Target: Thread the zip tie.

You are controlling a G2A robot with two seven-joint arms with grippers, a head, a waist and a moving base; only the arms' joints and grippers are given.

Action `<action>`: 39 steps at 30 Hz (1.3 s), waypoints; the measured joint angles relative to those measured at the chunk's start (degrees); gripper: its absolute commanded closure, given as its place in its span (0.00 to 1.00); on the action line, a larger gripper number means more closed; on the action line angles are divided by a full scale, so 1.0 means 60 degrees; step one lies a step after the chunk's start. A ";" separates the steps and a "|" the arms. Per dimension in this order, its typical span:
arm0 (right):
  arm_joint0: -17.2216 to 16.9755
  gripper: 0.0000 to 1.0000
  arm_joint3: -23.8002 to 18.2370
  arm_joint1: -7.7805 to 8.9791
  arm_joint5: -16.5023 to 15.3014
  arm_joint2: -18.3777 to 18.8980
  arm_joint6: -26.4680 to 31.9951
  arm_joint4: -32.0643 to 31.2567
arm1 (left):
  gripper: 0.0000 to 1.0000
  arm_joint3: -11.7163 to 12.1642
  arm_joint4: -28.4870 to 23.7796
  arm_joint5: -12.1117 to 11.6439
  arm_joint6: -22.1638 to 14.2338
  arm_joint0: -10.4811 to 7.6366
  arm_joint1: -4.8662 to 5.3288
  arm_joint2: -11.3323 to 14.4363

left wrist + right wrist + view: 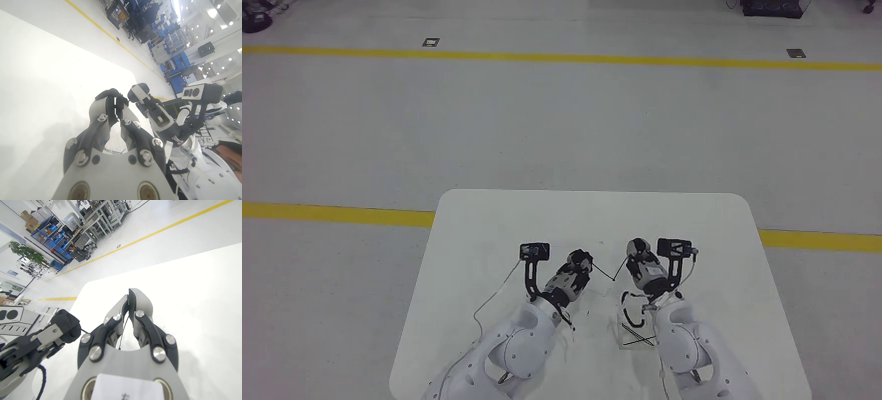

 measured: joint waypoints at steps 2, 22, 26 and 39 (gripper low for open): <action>-0.0009 1.00 -0.0002 -0.0010 -0.0004 -0.0018 -0.0041 -0.0003 | 1.00 0.0062 -0.0127 0.0102 0.0039 -0.0006 -0.0021 -0.0005; 0.0092 1.00 0.0073 -0.0154 0.0590 -0.0086 -0.0719 -0.0020 | 1.00 0.0051 -0.0839 0.1156 0.0496 0.0002 -0.0177 -0.0170; 0.0179 1.00 0.0196 -0.0240 0.1062 -0.0329 -0.1146 -0.0241 | 1.00 0.0058 -0.0834 0.1246 0.0497 -0.0015 -0.0186 -0.0156; 0.0536 1.00 0.0694 -0.0515 0.2333 -0.0990 -0.2031 -0.0837 | 1.00 -0.0050 -0.2319 0.1438 0.0800 0.0023 -0.0300 -0.0599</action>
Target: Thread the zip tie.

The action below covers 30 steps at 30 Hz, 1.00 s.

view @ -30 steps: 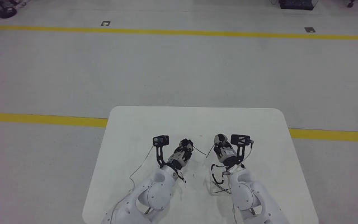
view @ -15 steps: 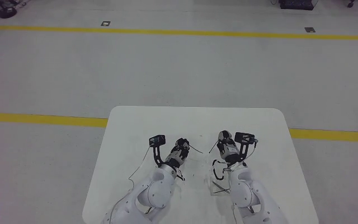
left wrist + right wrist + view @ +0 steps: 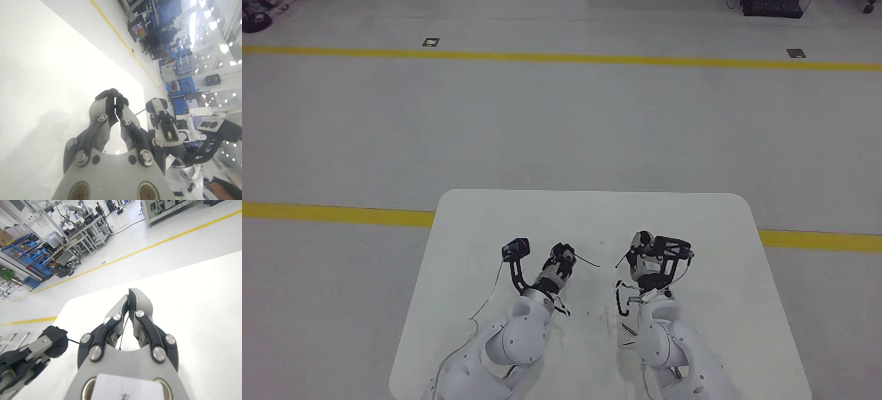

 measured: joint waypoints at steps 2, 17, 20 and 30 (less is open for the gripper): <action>0.0067 1.00 0.0100 -0.0038 0.0042 -0.0085 -0.0020 -0.0018 | 1.00 -0.0110 -0.0480 0.0019 -0.0025 0.0062 -0.0011 -0.0182; 0.0103 1.00 0.0102 -0.0125 -0.0434 -0.0171 0.0272 0.0143 | 1.00 -0.0098 -0.0541 0.0018 0.0021 0.0136 -0.0008 -0.0330; 0.0103 1.00 0.0103 -0.0125 -0.0432 -0.0172 0.0270 0.0141 | 1.00 0.0007 -0.0619 -0.0007 0.0004 0.0116 -0.0017 -0.0350; 0.0019 1.00 0.0097 -0.0175 -0.0456 -0.0075 -0.0147 0.0100 | 1.00 0.0440 -0.0612 0.0018 0.0338 0.0062 -0.0130 -0.0284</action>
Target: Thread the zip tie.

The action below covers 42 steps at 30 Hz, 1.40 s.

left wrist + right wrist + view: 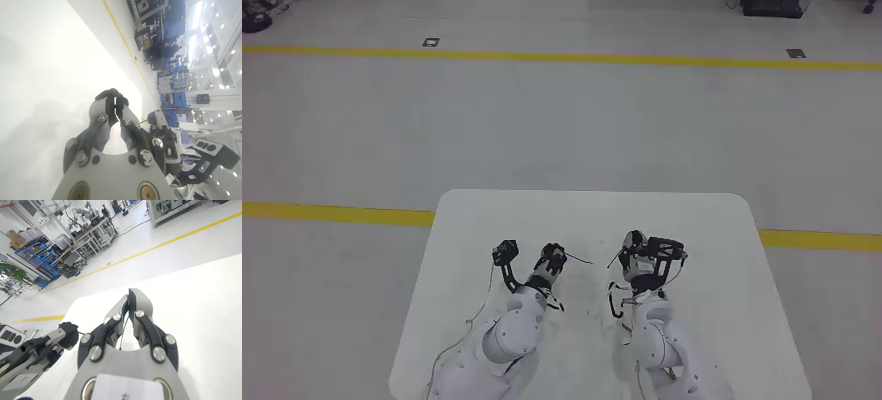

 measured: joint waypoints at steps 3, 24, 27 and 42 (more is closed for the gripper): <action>0.0045 1.00 0.0058 -0.0036 0.0060 -0.0006 -0.0060 0.0022 | 1.00 0.0011 0.0008 0.0000 0.0004 0.0002 -0.0006 0.0009; 0.0573 1.00 0.0685 -0.0347 0.0720 -0.0465 0.0108 -0.0296 | 1.00 -0.0133 -0.0200 -0.0213 -0.0119 0.0233 0.0031 -0.0303; 0.0573 1.00 0.0682 -0.0347 0.0709 -0.0465 0.0120 -0.0291 | 1.00 -0.0131 -0.0200 -0.0213 -0.0119 0.0231 0.0031 -0.0302; 0.0561 1.00 0.0681 -0.0348 0.0676 -0.0475 0.0086 -0.0336 | 1.00 -0.0131 -0.0201 -0.0213 -0.0119 0.0231 0.0031 -0.0302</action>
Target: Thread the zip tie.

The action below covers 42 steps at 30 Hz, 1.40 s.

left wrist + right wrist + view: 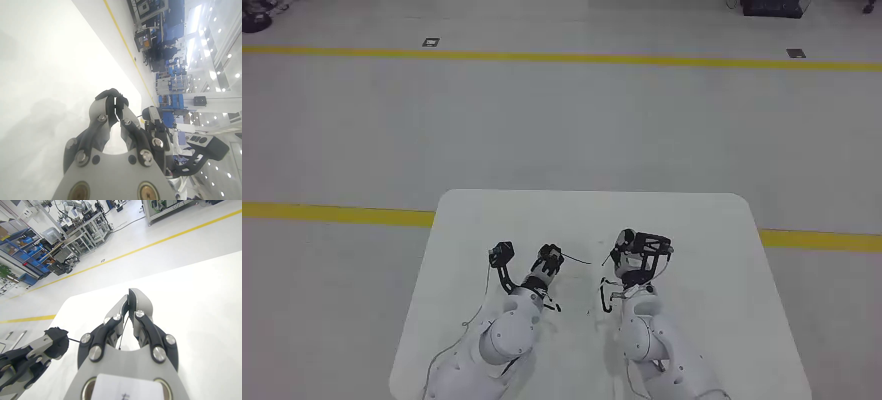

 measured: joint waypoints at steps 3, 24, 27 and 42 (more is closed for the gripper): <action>-0.0017 1.00 0.0054 -0.0035 0.0065 -0.0098 -0.0145 -0.0223 | 1.00 0.0000 0.0000 0.0000 0.0000 0.0000 0.0000 0.0000; 0.0142 1.00 0.0230 -0.0342 0.0163 -0.0272 -0.0030 -0.0639 | 1.00 0.0000 0.0000 0.0000 0.0000 0.0000 0.0000 0.0000; 0.0154 1.00 0.0276 -0.0382 0.0163 -0.0290 -0.0017 -0.0700 | 1.00 0.0000 0.0000 0.0000 0.0000 0.0000 0.0000 0.0000; 0.0208 1.00 0.0402 -0.0596 0.0163 -0.0405 -0.0075 -0.1003 | 1.00 0.0000 0.0000 0.0000 0.0000 0.0000 0.0000 0.0000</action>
